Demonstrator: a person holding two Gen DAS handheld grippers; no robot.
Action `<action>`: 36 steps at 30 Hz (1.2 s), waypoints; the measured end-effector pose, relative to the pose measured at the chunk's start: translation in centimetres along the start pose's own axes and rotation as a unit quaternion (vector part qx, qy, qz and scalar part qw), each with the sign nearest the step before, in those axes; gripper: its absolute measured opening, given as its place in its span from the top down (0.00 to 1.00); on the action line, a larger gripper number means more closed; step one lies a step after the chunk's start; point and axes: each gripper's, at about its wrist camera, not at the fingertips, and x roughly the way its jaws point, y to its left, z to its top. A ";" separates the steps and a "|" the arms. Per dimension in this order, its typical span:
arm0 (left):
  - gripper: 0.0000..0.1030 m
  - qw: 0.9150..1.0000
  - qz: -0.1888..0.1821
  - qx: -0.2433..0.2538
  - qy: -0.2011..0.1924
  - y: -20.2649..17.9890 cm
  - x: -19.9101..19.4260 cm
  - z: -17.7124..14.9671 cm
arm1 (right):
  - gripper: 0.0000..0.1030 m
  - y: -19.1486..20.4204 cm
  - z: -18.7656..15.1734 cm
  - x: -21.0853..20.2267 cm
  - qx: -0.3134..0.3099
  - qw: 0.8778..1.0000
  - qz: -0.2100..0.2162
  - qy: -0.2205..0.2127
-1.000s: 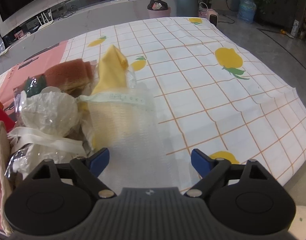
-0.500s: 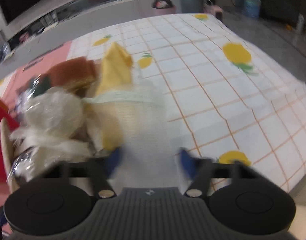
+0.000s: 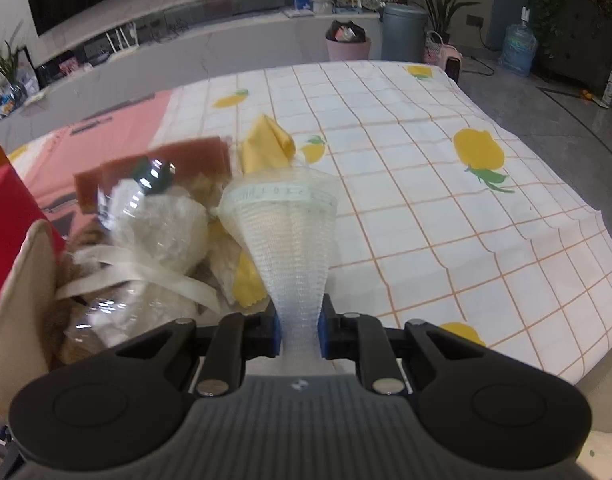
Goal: Organize soft objects
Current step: 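Close the right tool on the white mesh bag and lift it, then carry the cloth bag and mesh bag over the orange box, open left tool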
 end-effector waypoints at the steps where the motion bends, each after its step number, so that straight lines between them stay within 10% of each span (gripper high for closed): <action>1: 0.88 1.000 -0.007 0.002 0.001 -0.1 -0.2 0.1 | 0.92 0.1 0.0 -0.4 -0.003 1.000 0.006 -0.005; 25: 0.88 0.987 -0.016 0.142 -0.078 -0.9 -8.5 7.9 | 0.96 1.6 1.5 -12.4 0.011 0.985 0.099 -0.142; 36: 0.88 0.960 0.115 0.255 -0.026 6.2 -9.4 8.3 | 0.96 11.9 1.8 -15.8 -0.078 0.965 0.197 -0.153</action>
